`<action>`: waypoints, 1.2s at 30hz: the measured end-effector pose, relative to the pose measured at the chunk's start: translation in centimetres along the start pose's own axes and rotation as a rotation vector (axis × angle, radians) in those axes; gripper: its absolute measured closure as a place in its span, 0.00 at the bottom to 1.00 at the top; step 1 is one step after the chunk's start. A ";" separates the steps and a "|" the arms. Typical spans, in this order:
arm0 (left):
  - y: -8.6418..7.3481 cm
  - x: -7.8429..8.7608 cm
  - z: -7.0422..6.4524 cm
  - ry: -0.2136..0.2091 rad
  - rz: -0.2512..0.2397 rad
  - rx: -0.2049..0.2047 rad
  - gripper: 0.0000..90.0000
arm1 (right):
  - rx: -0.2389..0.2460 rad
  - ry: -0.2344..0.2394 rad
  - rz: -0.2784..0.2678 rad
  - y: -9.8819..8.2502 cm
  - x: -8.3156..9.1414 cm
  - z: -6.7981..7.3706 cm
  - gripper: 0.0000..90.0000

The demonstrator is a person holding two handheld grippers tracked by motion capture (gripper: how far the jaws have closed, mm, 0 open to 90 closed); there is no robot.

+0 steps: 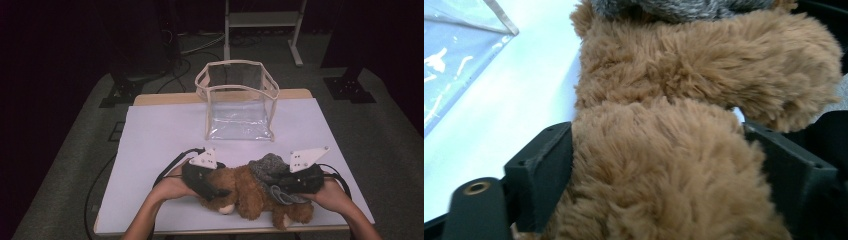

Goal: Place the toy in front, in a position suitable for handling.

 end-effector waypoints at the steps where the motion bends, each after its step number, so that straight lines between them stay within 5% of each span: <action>1: -0.1 -0.3 0.0 -0.007 0.008 0.003 0.14 | -0.002 0.003 0.000 0.0 0.0 0.0 0.88; 5: -0.4 -1.3 0.2 -0.019 0.063 0.005 0.13 | -0.012 0.006 -0.005 0.0 -0.2 -0.1 0.88; 8: -0.2 -1.6 0.3 -0.017 0.117 -0.014 0.26 | -0.019 0.005 -0.011 0.0 -0.2 -0.3 0.87; 12: 0.1 -1.1 1.0 0.022 0.094 -0.019 0.49 | -0.033 -0.013 -0.025 0.1 -0.1 -0.9 0.87; 17: 0.5 -0.4 2.1 0.081 0.067 -0.051 0.59 | -0.037 -0.037 -0.044 0.9 0.3 -2.0 0.87; 25: 2.0 1.1 5.4 0.179 0.078 -0.122 0.60 | -0.036 -0.057 -0.062 3.2 0.3 -4.1 0.87; 29: 2.2 2.1 7.4 0.229 0.068 -0.116 0.60 | -0.043 -0.061 -0.054 4.6 -0.4 -5.8 0.87; 36: -0.1 1.9 7.8 0.179 0.027 -0.049 0.51 | -0.075 0.005 -0.001 4.3 -3.0 -6.5 0.88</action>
Point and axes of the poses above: each handheld gripper's, and its own axes: x roughly backward along the jaws, y roughly out of its top, z roughly to its left, the point moved 8 cm from there along -x, roughly forward along the jaws, and after that the axes turned 8 degrees about -x, right-handed, at the moved point
